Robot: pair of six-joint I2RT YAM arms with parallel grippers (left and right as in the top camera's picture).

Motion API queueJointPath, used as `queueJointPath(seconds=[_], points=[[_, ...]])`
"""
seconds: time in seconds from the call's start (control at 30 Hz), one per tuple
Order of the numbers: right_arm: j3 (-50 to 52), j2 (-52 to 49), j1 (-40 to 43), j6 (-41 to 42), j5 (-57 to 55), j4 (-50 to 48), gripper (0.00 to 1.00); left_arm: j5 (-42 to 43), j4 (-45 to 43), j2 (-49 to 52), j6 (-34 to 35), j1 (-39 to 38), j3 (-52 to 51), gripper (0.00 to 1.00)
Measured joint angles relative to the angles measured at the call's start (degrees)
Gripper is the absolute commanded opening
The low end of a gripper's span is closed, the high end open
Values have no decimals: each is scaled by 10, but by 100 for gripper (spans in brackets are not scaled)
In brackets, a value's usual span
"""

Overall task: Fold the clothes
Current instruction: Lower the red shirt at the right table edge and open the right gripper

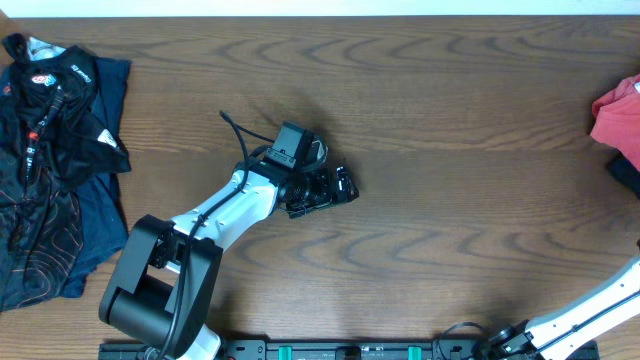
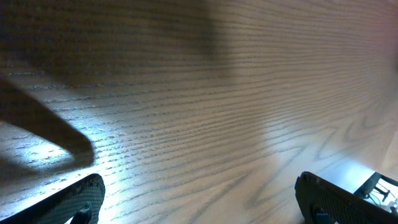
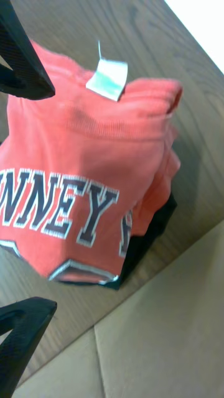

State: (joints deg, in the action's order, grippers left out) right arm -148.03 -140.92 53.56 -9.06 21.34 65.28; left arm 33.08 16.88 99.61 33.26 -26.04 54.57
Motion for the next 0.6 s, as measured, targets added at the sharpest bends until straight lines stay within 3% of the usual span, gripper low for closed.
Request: queueJointPath(seconds=[0.07,0.13,0.2,0.23,0.27,0.6], points=[[0,0,-1,0,4,-1,98,0,0,0,0,0,0,99],[0,0,-4,-2,22,-5,75,0,0,0,0,0,0,99],[0,0,-9,-2,49,-7,43,0,0,0,0,0,0,99],[0,0,-12,-2,60,-6,16,0,-1,0,0,0,0,99],[-1,0,-15,-2,70,-5,2,0,-1,0,0,0,0,99],[-4,0,-86,45,39,2,1,0,-4,0,0,0,0,99]])
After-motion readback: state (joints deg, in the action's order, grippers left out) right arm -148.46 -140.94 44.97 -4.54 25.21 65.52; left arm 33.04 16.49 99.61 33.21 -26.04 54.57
